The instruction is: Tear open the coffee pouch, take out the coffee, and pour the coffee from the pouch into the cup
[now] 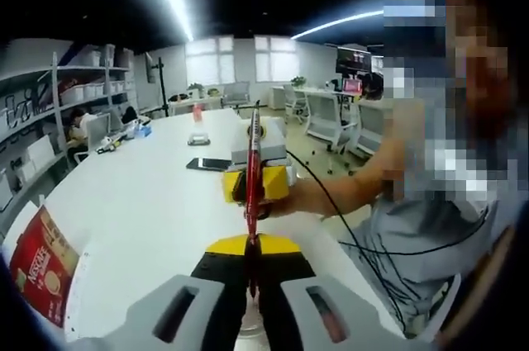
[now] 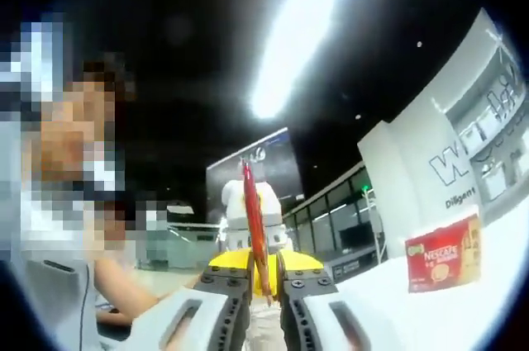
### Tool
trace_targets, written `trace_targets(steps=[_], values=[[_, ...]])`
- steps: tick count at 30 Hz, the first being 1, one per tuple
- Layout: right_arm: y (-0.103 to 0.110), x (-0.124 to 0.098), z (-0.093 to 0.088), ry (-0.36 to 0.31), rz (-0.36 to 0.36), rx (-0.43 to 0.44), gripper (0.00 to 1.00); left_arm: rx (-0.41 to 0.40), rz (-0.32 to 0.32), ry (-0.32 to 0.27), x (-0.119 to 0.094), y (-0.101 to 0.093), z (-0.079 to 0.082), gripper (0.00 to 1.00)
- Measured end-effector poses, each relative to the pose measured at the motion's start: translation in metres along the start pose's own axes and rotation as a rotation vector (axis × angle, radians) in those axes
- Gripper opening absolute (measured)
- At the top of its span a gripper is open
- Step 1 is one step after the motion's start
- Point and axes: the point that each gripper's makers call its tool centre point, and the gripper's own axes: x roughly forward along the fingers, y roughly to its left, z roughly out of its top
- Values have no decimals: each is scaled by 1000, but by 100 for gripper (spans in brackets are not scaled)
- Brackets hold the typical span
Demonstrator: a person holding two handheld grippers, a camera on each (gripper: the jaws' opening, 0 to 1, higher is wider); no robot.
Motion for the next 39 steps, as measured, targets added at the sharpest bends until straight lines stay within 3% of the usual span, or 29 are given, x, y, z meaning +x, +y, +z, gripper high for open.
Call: trace_targets(steps=[7,16,21,26,33,39], values=[[-1,-1,4,6,-4,-11,3,-16,-11,5,-3,1,-6,11],[-1,0,1,13,-8,-8,3,-36,-12,-9,-10,2,-5,6],[-4,-1,2,2,-16,-15,10,-54,-7,-14,-10,4,-5,5],[-3,-2,5,2,-19,-32,4,-62,-7,-12,-11,4,-6,5],[-4,-4,5,-2,-27,-17,3,-29,5,-32,-6,5,-1,11],[-2,-1,-2,20,-14,-7,5,-21,5,-22,-3,3,-1,6]])
